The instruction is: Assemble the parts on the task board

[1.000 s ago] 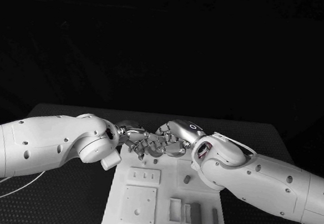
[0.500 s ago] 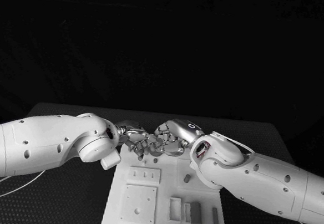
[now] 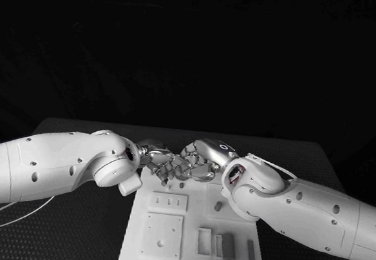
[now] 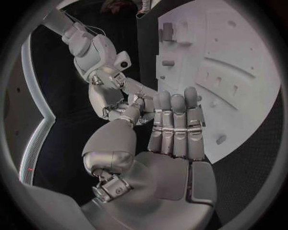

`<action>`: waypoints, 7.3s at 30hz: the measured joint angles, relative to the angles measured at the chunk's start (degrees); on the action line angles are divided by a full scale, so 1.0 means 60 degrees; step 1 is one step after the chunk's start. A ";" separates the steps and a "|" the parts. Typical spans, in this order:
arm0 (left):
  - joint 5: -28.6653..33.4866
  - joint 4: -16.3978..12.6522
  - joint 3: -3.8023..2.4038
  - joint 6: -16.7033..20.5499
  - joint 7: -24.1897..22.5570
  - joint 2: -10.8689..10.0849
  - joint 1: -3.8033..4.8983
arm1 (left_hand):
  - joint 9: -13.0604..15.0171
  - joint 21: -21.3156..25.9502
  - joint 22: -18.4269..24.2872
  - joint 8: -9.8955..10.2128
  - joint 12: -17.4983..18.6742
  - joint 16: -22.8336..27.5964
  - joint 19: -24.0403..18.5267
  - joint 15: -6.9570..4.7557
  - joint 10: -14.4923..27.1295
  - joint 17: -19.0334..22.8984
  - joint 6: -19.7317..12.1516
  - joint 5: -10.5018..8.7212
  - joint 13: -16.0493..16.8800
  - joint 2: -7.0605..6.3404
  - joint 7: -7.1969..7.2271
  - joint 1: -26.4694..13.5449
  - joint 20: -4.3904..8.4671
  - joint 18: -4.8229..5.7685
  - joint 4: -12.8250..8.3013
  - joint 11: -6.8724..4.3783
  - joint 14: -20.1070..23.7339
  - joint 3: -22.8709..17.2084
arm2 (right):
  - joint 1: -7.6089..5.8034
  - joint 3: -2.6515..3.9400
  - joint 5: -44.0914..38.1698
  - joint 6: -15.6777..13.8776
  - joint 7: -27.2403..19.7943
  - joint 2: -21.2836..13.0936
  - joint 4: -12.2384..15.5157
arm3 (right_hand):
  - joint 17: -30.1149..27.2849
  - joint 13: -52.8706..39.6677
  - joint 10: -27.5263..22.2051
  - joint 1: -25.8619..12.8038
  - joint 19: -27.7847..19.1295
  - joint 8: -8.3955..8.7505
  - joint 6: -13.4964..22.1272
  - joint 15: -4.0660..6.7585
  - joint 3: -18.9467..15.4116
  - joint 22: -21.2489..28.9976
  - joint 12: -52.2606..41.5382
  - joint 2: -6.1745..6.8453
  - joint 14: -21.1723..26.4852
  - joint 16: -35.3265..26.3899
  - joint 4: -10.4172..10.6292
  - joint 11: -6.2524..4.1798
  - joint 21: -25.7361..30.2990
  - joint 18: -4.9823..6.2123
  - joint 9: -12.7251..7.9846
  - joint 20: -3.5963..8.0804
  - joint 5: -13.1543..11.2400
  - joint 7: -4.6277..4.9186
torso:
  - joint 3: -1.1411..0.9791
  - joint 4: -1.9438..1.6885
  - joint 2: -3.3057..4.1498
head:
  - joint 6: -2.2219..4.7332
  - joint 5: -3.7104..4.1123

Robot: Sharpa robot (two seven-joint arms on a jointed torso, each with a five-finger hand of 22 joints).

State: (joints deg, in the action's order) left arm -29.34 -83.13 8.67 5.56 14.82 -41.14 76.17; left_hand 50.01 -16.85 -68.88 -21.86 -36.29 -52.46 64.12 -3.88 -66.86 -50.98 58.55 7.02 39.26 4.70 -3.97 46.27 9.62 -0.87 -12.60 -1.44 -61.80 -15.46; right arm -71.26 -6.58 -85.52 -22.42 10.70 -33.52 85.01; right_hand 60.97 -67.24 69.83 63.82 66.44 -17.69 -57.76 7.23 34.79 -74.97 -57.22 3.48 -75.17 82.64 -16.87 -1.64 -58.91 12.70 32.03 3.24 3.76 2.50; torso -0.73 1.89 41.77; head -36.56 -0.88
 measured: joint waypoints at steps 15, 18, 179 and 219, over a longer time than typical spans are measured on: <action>0.0119 -0.0006 -0.0002 -0.0127 -0.0030 -0.0006 0.0000 | 0.0601 0.0223 -0.0465 0.0720 -0.0044 -0.0532 0.0119 0.0034 0.0038 0.0790 0.0203 0.1559 -0.0114 -0.0203 -0.0069 -0.0232 -0.0049 0.0002 -0.0332 0.0037 0.0237 -0.2389 | 0.0045 0.0000 -0.0018 -0.0016 0.0032 0.0013 -0.0088 | 0.0009 0.0000 0.0000 -0.0004 0.0000 0.0000 -0.0007 0.0029 -0.0010 0.0000 0.0001 -0.0001 -0.0030 0.0000 -0.0010 0.0000 0.0000 0.0001 0.0001 0.0040 -0.0008 -0.0007 | -0.0005 0.0001 -0.0001 | -0.0039 -0.0030; 0.0154 -0.0011 -0.0003 -0.0168 -0.0042 -0.0012 0.0000 | 0.0688 0.0266 -0.0536 0.0801 -0.0044 -0.0604 0.0118 0.0034 0.0039 0.0877 0.0203 0.1838 -0.0125 -0.0140 -0.0069 -0.0294 -0.0049 0.0001 -0.0433 0.0037 0.0237 -0.2491 | 0.0062 0.0002 -0.0019 -0.0019 0.0032 0.0020 -0.0109 | 0.0009 0.0000 0.0000 -0.0004 0.0016 0.0000 -0.0009 0.0029 -0.0010 0.0000 0.0001 0.0000 -0.0030 0.0000 -0.0011 0.0000 0.0000 0.0000 0.0001 0.0056 -0.0008 -0.0009 | -0.0006 -0.0005 0.0001 | -0.0048 -0.0030; 0.0252 -0.0053 0.0092 0.0247 0.0521 0.0117 -0.0050 | -0.0407 0.1693 -0.1012 0.2138 0.0300 -0.1164 0.0286 0.0273 0.0213 0.2446 0.0305 -0.0397 -0.0716 -0.0911 -0.0374 0.0203 -0.0223 0.0002 -0.0165 0.0305 0.0783 -0.2591 | 0.0217 0.0001 0.0859 0.0065 0.1072 -0.0051 0.0178 | 0.0133 -0.0002 0.0103 0.0053 0.0103 -0.0001 -0.0117 0.0048 -0.0035 0.0000 0.0001 0.0103 -0.0177 0.0000 -0.0033 -0.0035 0.0000 0.0003 0.0001 0.0071 -0.0001 -0.0117 | -0.0009 -0.0003 0.0013 | -0.0334 -0.0104; 0.0232 -0.0046 0.0106 0.0374 0.0306 0.0150 -0.0094 | -0.0451 0.1737 -0.1007 0.1803 0.0299 -0.1239 0.0461 0.0224 -0.0033 0.2548 0.0665 -0.0593 -0.0758 -0.0335 -0.0186 0.1095 -0.0253 0.0003 -0.0471 0.0239 0.0659 -0.3373 | 0.0253 0.0028 0.1260 0.0119 0.1013 -0.0130 0.0197 | -0.0126 0.0008 0.0102 -0.0238 0.0117 -0.0002 -0.0136 0.0075 -0.0083 0.0000 0.0105 0.0376 -0.0127 -0.0052 0.0032 -0.0036 0.0000 0.0027 0.0001 0.0053 -0.0008 -0.0136 | 0.0000 -0.0005 0.0005 | -0.0395 -0.0125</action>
State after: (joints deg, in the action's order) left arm -27.95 -83.41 9.31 7.80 16.66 -40.24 75.60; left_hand 47.31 -6.43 -74.92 -11.04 -34.50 -59.90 66.88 -2.54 -67.05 -35.69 62.54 3.46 34.72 2.69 -5.09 52.83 8.10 -0.86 -15.43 0.00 -57.85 -35.70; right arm -69.74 -6.41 -77.96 -21.71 16.78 -34.30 86.19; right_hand 60.21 -67.19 70.44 62.39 67.14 -17.70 -58.57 7.68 34.29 -74.98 -56.59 5.73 -75.94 82.32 -16.67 -1.85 -58.91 12.86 32.04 3.56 3.72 1.68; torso -0.73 1.86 41.80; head -38.93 -1.64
